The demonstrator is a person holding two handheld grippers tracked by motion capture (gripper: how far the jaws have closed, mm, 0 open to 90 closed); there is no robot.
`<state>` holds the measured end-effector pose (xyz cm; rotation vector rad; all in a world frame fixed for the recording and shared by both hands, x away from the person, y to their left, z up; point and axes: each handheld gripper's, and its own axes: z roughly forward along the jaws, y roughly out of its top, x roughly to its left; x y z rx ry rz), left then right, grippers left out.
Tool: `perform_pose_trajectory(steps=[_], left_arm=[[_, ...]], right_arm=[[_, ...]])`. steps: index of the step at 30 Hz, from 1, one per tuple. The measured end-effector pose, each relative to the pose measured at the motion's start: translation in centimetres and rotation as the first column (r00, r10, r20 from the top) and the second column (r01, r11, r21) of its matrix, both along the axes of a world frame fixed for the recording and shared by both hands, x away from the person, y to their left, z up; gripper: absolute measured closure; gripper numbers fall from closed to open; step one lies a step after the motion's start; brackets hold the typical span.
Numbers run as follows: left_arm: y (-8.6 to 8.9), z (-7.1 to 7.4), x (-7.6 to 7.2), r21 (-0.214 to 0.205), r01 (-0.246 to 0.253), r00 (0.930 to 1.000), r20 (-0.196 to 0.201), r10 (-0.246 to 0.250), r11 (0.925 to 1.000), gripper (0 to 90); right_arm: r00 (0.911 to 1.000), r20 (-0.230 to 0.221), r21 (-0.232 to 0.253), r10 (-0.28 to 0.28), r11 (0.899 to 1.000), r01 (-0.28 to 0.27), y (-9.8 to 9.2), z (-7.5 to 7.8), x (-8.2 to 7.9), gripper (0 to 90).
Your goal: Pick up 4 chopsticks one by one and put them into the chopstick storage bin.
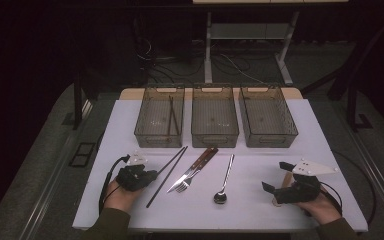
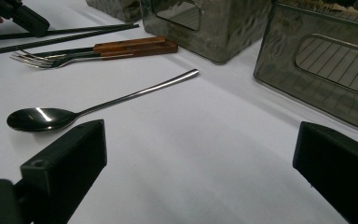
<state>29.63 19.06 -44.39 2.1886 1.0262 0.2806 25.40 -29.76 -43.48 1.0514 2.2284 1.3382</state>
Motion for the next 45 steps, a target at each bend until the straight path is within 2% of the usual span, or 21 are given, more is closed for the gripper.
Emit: perform_pose_trajectory(steps=[15,20,24,25,36,39,42,45], left_arm=[[0.9,0.9,-0.3,-0.027,0.016,0.9999,0.0,-0.016,0.9995,86.1],[0.6,1.5,-0.4,-0.016,0.044,0.9989,0.019,-0.044,0.9989,86.1],[0.3,1.8,-0.6,-0.032,0.04,0.9988,0.029,-0.039,0.9987,86.1],[0.4,1.9,-0.6,-0.025,0.054,0.9981,0.031,-0.054,0.9982,86.1],[-0.3,3.0,-0.7,-0.044,0.094,0.9933,0.071,-0.091,0.9946,86.1],[-0.4,3.2,-0.7,-0.058,0.102,0.9922,0.078,-0.097,0.9931,86.1],[-0.2,3.3,-0.6,-0.09,0.104,0.992,0.082,-0.096,0.9905,86.0],[-0.2,3.5,-0.6,-0.103,0.106,0.9903,0.1,-0.096,0.989,86.1]], right_arm=[[1.0,-0.001,-0.003,0.003,1.0,-0.003,0.0,0.0,0.0,2.2],[1.0,-0.003,-0.001,0.004,1.0,-0.004,0.0,0.0,0.0,2.2],[1.0,-0.004,0.0,0.004,1.0,-0.004,0.0,0.0,0.0,2.2],[1.0,-0.002,0.001,0.003,1.0,-0.003,0.1,-0.1,0.0,2.2],[1.0,0.002,-0.012,0.008,1.0,-0.008,0.9,-0.3,0.2,2.2],[0.9999,-0.001,-0.013,0.01,1.0,-0.01,0.9,-0.4,0.3,2.2],[0.9999,-0.003,-0.015,0.013,1.0,-0.013,1.0,-0.5,0.3,2.2],[0.9999,-0.001,-0.017,0.017,1.0,-0.017,1.0,-0.4,0.2,2.2]])
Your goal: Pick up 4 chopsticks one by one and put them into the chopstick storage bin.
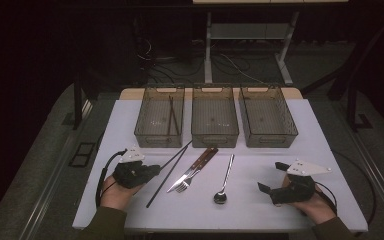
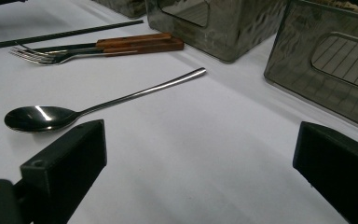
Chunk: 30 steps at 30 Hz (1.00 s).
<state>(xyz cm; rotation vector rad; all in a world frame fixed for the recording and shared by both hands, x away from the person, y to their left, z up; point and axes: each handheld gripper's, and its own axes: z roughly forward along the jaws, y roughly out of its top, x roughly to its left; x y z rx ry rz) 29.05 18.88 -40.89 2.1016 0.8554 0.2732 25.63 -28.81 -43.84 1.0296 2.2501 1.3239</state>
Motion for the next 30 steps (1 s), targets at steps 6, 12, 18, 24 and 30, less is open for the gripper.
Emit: perform_pose_trajectory(steps=[6,12,18,24,30], left_arm=[[0.0,0.7,0.1,-0.036,-0.002,0.9998,0.017,0.002,0.9993,86.0],[0.0,1.1,0.6,-0.067,-0.007,0.9995,0.029,0.009,0.9977,86.0],[-0.1,1.6,1.1,-0.089,-0.007,0.9991,0.042,0.01,0.996,86.0],[0.0,1.9,1.6,-0.119,-0.009,0.9986,0.051,0.015,0.9928,86.0],[0.1,2.3,2.1,-0.152,-0.014,0.9982,0.056,0.023,0.9882,86.0]], right_arm=[[1.0,-0.001,0.0,0.002,1.0,-0.002,0.0,0.0,0.0,2.2],[1.0,-0.001,0.0,0.003,1.0,-0.003,0.0,0.0,0.0,2.2],[1.0,0.002,0.004,-0.003,1.0,0.003,-0.1,0.0,0.0,2.2],[1.0,0.0,0.004,-0.003,1.0,0.003,-0.1,0.0,0.0,2.2],[1.0,0.003,0.004,-0.008,1.0,0.008,-0.1,0.0,0.0,2.2]])
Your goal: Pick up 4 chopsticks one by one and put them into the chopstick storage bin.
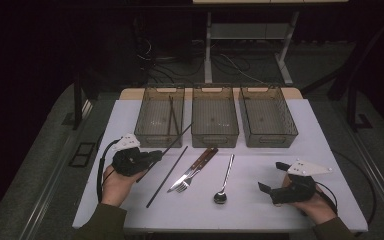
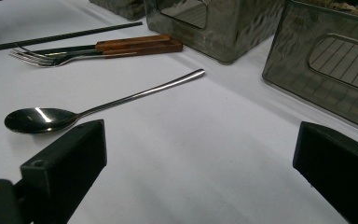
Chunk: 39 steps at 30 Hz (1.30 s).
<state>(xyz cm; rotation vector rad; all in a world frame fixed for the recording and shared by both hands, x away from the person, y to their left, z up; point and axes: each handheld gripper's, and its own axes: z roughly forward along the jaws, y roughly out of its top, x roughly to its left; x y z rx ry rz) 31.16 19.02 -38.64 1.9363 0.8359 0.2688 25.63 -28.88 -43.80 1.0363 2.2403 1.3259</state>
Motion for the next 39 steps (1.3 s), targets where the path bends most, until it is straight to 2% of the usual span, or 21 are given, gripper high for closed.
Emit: perform_pose_trajectory(steps=[17,27,33,39], left_arm=[[0.5,1.2,3.9,-0.035,-0.073,0.9964,0.04,0.074,0.9967,86.0],[0.6,1.5,6.7,-0.04,-0.124,0.99,0.062,0.127,0.9914,86.0],[0.8,2.2,8.4,-0.062,-0.15,0.9858,0.068,0.154,0.9868,86.0],[0.9,2.8,10.3,-0.063,-0.182,0.98,0.07,0.186,0.9813,86.0]], right_arm=[[0.9999,-0.001,0.004,-0.013,1.0,0.013,-0.1,0.0,0.1,2.2],[0.9997,0.0,0.012,-0.022,1.0,0.022,-0.1,0.0,0.1,2.2],[0.9995,0.004,0.024,-0.031,0.999,0.031,-0.4,0.0,0.1,2.2],[0.9992,0.002,0.029,-0.039,0.999,0.039,-0.6,0.0,0.1,2.2]])
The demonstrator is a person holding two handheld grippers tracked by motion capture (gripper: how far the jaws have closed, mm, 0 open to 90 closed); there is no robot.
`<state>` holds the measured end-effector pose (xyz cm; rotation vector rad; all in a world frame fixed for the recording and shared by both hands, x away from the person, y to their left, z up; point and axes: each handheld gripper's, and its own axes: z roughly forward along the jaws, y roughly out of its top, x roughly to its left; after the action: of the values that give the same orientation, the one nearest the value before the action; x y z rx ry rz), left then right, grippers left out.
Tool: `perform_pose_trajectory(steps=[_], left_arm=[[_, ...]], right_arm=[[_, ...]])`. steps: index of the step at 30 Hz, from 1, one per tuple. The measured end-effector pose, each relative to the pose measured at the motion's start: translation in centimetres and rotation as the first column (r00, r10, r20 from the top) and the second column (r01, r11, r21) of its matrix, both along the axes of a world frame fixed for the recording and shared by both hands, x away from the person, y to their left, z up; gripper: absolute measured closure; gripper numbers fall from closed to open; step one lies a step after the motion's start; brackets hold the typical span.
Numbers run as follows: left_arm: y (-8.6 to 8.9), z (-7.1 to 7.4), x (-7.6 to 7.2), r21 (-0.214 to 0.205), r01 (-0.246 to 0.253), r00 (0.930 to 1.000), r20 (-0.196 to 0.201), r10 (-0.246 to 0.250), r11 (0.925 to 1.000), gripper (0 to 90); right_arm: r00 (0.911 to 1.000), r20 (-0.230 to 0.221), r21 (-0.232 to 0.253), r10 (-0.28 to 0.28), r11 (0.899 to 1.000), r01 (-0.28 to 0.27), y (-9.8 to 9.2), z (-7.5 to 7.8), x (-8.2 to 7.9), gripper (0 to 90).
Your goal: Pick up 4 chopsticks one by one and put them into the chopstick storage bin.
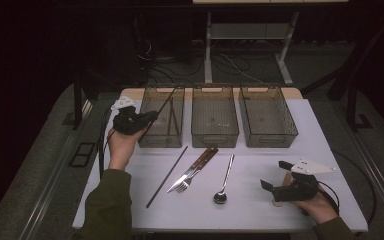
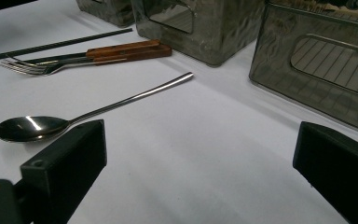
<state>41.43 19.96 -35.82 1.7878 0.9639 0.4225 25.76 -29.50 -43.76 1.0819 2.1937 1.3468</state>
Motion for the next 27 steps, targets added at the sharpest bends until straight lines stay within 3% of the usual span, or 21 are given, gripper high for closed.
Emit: perform_pose_trajectory(steps=[5,9,17,27], left_arm=[[-0.1,0.3,1.5,-0.007,-0.026,0.9996,0.001,0.026,0.9996,86.0],[-0.2,0.1,2.7,0.016,-0.048,0.9988,-0.003,0.048,0.9987,86.0],[0.1,-1.3,4.3,0.047,-0.097,0.9948,-0.024,0.099,0.9941,86.0],[0.1,-3.1,5.2,0.142,-0.099,0.99,-0.086,0.112,0.9849,86.0]], right_arm=[[1.0,0.002,0.002,0.002,1.0,-0.002,0.0,0.0,0.0,2.2],[1.0,0.003,0.006,-0.003,1.0,0.003,0.0,0.1,-0.1,2.2],[1.0,0.004,0.011,-0.008,1.0,0.008,-0.3,0.2,-0.1,2.2],[0.9999,0.006,0.013,-0.012,1.0,0.012,-0.4,0.1,-0.1,2.2]])
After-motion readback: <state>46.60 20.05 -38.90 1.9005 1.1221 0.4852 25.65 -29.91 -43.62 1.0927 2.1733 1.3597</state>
